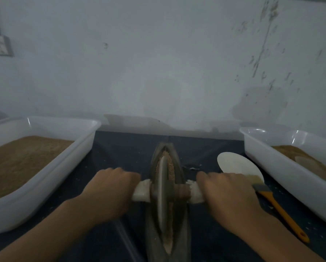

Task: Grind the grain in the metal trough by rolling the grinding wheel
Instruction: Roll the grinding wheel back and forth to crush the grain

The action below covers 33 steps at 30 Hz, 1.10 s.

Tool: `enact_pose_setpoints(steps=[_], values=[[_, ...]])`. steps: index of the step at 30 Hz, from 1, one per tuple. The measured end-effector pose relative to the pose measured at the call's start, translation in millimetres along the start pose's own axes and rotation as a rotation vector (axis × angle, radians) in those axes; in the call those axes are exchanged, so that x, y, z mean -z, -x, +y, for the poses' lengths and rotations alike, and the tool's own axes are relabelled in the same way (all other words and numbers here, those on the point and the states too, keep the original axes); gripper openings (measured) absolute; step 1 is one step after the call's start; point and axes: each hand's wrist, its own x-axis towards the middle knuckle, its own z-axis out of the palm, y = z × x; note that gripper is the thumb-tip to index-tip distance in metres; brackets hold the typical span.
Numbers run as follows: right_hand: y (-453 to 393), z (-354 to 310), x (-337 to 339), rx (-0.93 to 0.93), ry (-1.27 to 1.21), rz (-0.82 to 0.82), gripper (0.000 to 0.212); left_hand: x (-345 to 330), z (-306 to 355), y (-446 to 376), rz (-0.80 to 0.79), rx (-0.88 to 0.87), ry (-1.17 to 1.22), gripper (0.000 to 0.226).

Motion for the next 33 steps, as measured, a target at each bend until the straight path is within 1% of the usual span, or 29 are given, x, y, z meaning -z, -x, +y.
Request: enact_pose_setpoints(steps=[2, 4, 7, 10, 14, 16, 19, 20, 22, 24, 26, 30, 33], values=[[11, 0, 9, 0.015, -0.013, 0.049, 0.051, 4, 0, 14, -0.004, -0.016, 0.006, 0.031], [16, 1, 6, 0.012, -0.040, 0.057, 0.052, 6, 1, 17, 0.006, -0.014, -0.020, 0.032], [3, 4, -12, -0.014, -0.049, 0.037, 0.045, -1, -1, -1, 0.090, -0.010, -0.081, 0.029], [-31, 9, -36, -0.060, 0.053, 0.020, 0.033, -14, -5, -33, 0.180, 0.040, -0.151, 0.025], [-61, 15, -49, -0.100, 0.062, -0.016, 0.024, -21, -10, -57, 0.206, 0.092, -0.150, 0.024], [-57, 12, -44, -0.091, 0.059, -0.037, 0.022, -20, -9, -53, 0.180, 0.096, -0.134, 0.023], [-35, 6, -25, -0.032, 0.023, -0.034, 0.023, -13, -7, -29, 0.070, 0.060, -0.058, 0.020], [-24, 4, -19, -0.005, 0.023, -0.021, 0.027, -10, -6, -18, 0.029, 0.038, -0.018, 0.022], [-4, 2, -5, 0.027, 0.002, 0.014, 0.042, -1, -5, 0, -0.044, 0.004, 0.026, 0.028], [7, 2, 1, 0.021, -0.011, 0.027, 0.051, 4, -3, 10, -0.075, -0.001, 0.003, 0.032], [8, 2, -4, 0.000, -0.013, 0.015, 0.048, 3, -1, 10, -0.036, 0.016, -0.049, 0.035], [-20, 5, -28, -0.054, 0.054, 0.000, 0.037, -11, -3, -18, 0.165, 0.041, -0.147, 0.030], [-46, 11, -49, -0.097, 0.064, 0.005, 0.025, -23, -11, -44, 0.238, 0.059, -0.174, 0.030]])
